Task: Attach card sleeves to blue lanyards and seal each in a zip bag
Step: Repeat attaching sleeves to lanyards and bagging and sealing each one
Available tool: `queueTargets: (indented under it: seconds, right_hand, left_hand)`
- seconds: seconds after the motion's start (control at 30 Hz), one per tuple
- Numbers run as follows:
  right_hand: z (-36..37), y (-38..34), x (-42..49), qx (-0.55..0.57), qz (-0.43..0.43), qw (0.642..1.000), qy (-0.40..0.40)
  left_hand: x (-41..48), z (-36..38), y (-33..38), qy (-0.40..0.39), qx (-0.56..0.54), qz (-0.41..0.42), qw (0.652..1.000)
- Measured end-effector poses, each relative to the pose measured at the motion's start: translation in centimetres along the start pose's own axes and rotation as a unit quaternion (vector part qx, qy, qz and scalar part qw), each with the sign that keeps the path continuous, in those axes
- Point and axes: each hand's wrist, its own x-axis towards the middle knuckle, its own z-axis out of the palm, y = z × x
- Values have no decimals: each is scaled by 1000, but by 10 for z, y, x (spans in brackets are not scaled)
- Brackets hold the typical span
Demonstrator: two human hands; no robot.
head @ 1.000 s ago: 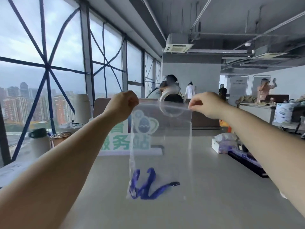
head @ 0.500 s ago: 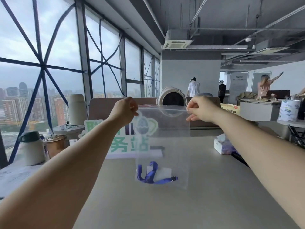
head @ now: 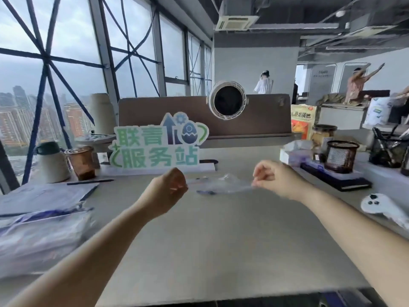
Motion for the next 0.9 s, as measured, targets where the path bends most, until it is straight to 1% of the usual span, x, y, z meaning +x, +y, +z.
queueTargets:
  seconds: [0.07, 0.13, 0.17, 0.23, 0.3, 0.33, 0.37, 0.4, 0.43, 0.5, 0.53, 0.57, 0.6, 0.67, 0.7, 0.73, 0.77, 0.83, 0.87, 0.9]
  right_hand:
    - [24, 18, -28, 3, 47, 997, -62]
    - [39, 28, -47, 6, 82, 993, -89]
    - [44, 32, -52, 7, 93, 991, -93]
    - [50, 37, -55, -6, 95, 993, -71]
    - [54, 40, -49, -56, 93, 993, -38]
    - [57, 38, -44, -95, 92, 991, -36]
    - [61, 37, -40, -140, 91, 985, -49]
    - [66, 37, -35, -187, 94, 975, -79]
    - [71, 38, -32, -233, 98, 960, -120]
    - [82, 45, -30, -305, 120, 920, -214]
    - [84, 49, -30, -328, 131, 902, -247]
    - [84, 51, -28, -340, 135, 894, -260]
    - [81, 52, -23, -341, 134, 896, -250]
    - [75, 50, -8, -336, 114, 915, -191]
    - [75, 50, 1, -335, 100, 922, -165]
    - [76, 50, 8, -333, 91, 925, -156]
    - [81, 51, 12, -333, 92, 923, -169]
    - [93, 61, 13, -346, 107, 902, -235]
    - [96, 66, 13, -355, 112, 892, -255]
    - [96, 68, 16, -358, 109, 892, -255]
  left_hand:
    - [-35, 17, -11, -70, 27, -21, 997]
    - [-55, 27, -13, -129, 66, -40, 989]
    - [-60, 30, -13, -142, 78, -53, 985]
    - [-62, 33, -11, -121, 71, -78, 987]
    - [-54, 39, -14, -89, 103, -63, 989]
    - [-48, 44, -15, -94, 135, -44, 985]
    - [-44, 49, -16, -120, 169, -32, 978]
    - [-40, 54, -17, -165, 200, -30, 965]
    - [-38, 59, -17, -224, 232, -27, 946]
    - [-39, 68, -20, -331, 294, -12, 896]
    - [-40, 70, -20, -357, 305, -9, 883]
    - [-39, 70, -21, -357, 301, -12, 884]
    - [-34, 68, -21, -337, 286, -18, 897]
    - [-17, 65, -20, -279, 253, -10, 927]
    - [-9, 66, -21, -260, 246, -3, 934]
    - [-2, 70, -22, -256, 244, -1, 935]
    - [1, 75, -23, -268, 247, -2, 931]
    - [-1, 91, -29, -310, 267, -18, 912]
    - [-3, 96, -33, -316, 272, -26, 909]
    - [-1, 97, -35, -309, 268, -26, 912]
